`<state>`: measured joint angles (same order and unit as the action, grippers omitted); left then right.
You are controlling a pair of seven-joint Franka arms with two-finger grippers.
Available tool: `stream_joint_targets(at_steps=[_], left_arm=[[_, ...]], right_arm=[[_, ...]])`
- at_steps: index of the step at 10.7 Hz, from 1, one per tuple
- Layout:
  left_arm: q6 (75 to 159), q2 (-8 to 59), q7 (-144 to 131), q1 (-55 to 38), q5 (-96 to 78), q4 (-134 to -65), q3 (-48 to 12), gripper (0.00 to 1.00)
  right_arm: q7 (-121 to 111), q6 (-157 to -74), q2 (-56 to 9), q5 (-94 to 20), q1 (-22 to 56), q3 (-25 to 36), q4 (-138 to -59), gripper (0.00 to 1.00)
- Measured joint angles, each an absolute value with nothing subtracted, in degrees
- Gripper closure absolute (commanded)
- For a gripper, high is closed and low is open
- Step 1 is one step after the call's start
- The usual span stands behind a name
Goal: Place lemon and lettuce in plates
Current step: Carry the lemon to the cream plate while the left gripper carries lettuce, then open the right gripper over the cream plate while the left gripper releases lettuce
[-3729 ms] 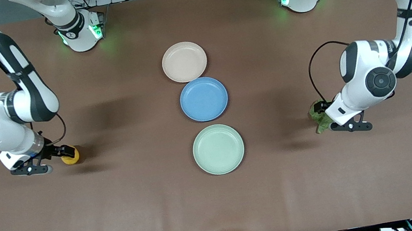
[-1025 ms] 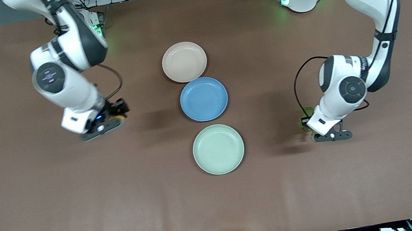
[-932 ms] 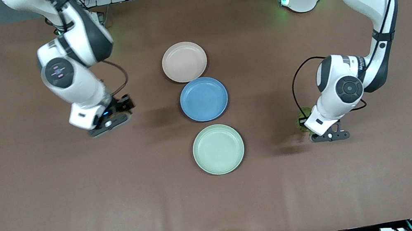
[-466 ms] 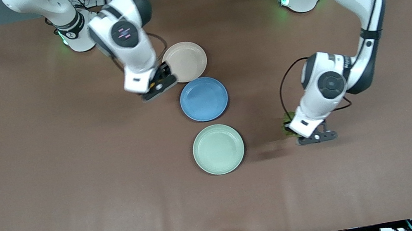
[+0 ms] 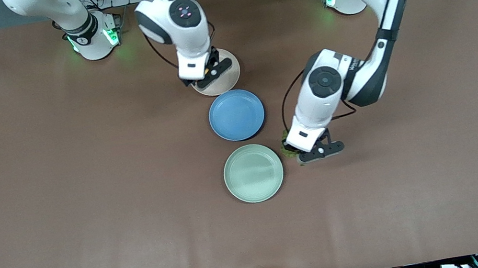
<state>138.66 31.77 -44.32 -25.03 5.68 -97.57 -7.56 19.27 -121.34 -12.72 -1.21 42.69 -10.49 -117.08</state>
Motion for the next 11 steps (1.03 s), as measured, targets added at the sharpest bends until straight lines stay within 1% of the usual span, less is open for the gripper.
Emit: stream_joint_targets(at_steps=[4, 5, 6, 7, 8, 10, 11], left_arm=[[138.7, 36.8, -52.7, -29.3, 4.8, -90.4, -7.6, 1.0], [138.8, 38.2, -53.6, -29.7, 4.6, -88.8, -7.6, 1.0], [139.5, 39.5, -54.0, -30.1, 4.3, -87.5, -7.6, 1.0], [141.1, 40.8, -54.7, -30.8, 4.2, -86.6, -7.6, 0.36], [143.4, 42.2, -56.6, -32.1, 4.2, -85.8, -7.4, 0.0], [146.2, 45.1, -58.0, -34.7, 4.2, -83.8, -5.7, 0.0], [146.4, 45.8, -58.2, -35.6, 4.2, -83.1, -4.8, 0.0]], right_arm=[[28.0, -126.0, -19.4, 4.7, 48.0, -13.4, -117.7, 0.93], [29.6, -126.9, -20.9, 6.3, 48.4, -13.6, -117.7, 0.89], [30.7, -127.8, -22.0, 7.1, 48.5, -13.8, -117.7, 0.43], [31.2, -128.5, -22.7, 7.6, 48.6, -13.8, -117.7, 0.0], [31.6, -128.7, -23.0, 8.1, 48.6, -13.8, -117.6, 0.0], [33.8, -128.7, -23.0, 8.1, 48.4, -13.8, -117.4, 0.0], [35.7, -128.7, -23.0, 8.2, 47.6, -14.8, -117.2, 0.0]])
